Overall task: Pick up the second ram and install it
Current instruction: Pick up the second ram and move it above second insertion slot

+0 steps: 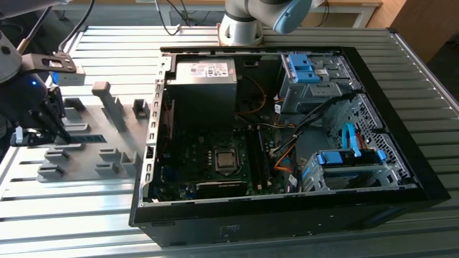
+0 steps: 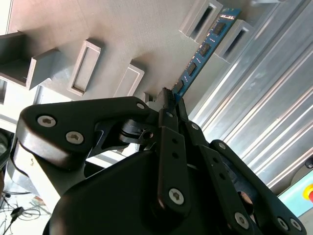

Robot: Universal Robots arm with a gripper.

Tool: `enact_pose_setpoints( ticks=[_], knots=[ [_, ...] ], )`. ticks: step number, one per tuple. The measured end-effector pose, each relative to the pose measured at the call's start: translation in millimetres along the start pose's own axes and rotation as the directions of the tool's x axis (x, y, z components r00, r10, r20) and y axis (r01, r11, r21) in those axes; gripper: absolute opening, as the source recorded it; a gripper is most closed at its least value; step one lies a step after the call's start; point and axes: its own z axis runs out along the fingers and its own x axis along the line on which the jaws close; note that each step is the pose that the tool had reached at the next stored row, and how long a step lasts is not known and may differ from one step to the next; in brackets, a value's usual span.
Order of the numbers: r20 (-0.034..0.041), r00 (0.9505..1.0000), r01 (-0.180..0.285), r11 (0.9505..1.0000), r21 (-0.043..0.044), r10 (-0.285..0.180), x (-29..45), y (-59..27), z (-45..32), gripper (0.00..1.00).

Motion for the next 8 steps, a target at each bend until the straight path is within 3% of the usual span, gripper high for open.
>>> enact_pose_setpoints(
  ticks=[8],
  knots=[
    [0.0002,1.0000,0.000,1.0000,0.0002,0.000,0.0,0.0,-1.9,0.14]
  ],
)
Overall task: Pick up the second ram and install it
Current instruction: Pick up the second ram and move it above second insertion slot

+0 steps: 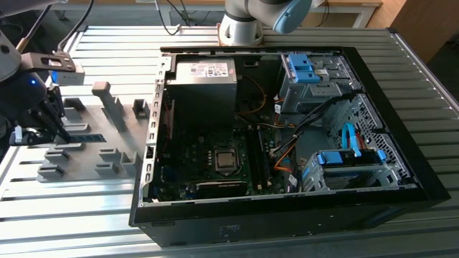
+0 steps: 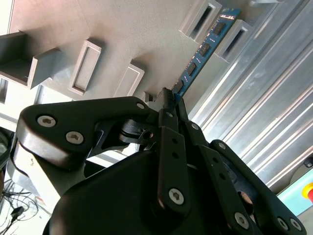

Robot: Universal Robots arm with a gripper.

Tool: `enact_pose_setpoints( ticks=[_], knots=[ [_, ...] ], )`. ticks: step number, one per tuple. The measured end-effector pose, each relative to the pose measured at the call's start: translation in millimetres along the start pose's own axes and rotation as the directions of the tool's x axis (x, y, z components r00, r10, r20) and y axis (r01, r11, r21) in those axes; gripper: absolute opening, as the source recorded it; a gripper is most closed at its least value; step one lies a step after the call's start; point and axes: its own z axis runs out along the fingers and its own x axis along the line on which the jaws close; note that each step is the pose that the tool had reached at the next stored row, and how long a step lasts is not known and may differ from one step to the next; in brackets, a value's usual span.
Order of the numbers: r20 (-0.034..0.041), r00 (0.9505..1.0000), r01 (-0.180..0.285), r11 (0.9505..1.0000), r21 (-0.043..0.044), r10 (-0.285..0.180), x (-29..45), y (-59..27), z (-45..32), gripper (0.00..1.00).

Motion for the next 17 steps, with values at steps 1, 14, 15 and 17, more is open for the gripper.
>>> enact_pose_setpoints(
  ticks=[1,14,15,17],
  knots=[
    [0.0001,1.0000,0.000,1.0000,0.0000,0.000,0.0,0.0,-0.2,0.14],
    [0.0001,1.0000,0.000,1.0000,0.0001,0.000,0.0,0.0,-4.2,0.14],
    [-0.0001,1.0000,0.000,1.0000,-0.0001,0.000,0.0,0.0,-4.7,0.14],
    [0.0000,1.0000,0.000,1.0000,0.0000,0.000,0.0,0.0,-5.6,0.14]
  ],
)
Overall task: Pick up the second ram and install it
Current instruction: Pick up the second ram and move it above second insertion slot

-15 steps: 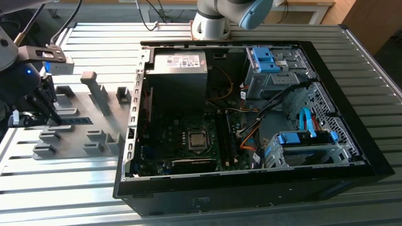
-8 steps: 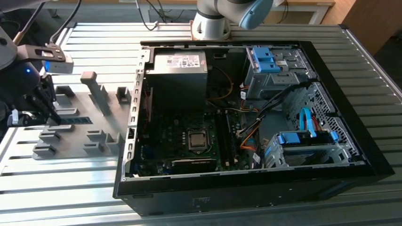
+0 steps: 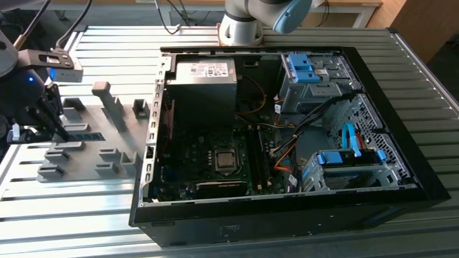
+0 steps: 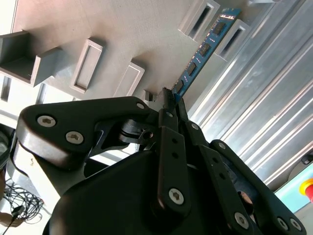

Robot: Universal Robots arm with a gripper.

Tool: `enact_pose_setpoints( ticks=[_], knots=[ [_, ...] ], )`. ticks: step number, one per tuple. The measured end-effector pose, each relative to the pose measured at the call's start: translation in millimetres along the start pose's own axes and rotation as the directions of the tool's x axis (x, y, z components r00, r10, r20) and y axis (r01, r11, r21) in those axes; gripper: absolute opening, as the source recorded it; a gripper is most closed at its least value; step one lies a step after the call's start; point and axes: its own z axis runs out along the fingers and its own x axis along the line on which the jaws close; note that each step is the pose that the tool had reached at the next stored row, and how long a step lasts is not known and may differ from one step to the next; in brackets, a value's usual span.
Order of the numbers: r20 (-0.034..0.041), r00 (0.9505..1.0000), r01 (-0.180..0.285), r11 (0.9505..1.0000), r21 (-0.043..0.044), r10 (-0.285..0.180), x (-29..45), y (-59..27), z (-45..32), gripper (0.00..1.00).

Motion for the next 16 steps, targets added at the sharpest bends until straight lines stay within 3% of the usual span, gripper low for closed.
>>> enact_pose_setpoints(
  ticks=[16],
  knots=[
    [-0.0001,1.0000,-0.006,1.0000,0.0000,0.006,0.0,-0.1,-7.7,0.14]
  ],
)
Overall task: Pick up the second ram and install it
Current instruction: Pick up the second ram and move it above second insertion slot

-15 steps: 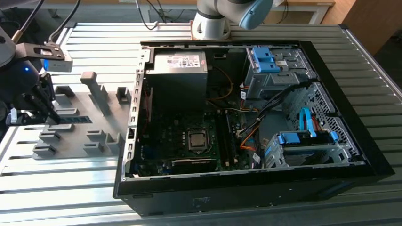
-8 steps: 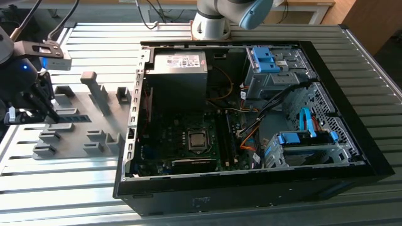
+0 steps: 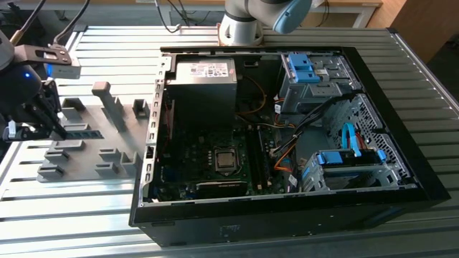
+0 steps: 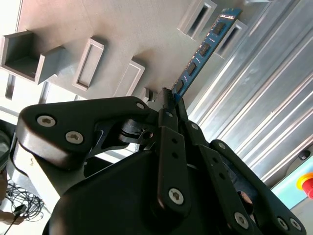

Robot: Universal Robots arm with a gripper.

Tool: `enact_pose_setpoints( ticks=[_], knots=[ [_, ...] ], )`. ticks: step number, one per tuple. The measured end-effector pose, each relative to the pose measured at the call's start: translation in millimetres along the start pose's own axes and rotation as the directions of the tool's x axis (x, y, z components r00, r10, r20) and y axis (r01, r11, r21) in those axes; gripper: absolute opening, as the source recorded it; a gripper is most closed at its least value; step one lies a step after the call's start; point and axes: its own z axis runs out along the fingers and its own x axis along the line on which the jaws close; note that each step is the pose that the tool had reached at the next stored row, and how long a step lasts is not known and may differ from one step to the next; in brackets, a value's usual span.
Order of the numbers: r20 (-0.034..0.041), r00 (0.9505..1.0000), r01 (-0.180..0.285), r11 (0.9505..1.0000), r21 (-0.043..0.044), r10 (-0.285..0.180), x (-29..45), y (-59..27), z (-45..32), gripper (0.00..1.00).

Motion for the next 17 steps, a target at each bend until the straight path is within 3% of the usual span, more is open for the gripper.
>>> enact_pose_setpoints(
  ticks=[17],
  knots=[
    [0.0001,1.0000,0.000,1.0000,0.0001,0.000,-0.1,-0.1,-12.0,0.14]
  ],
)
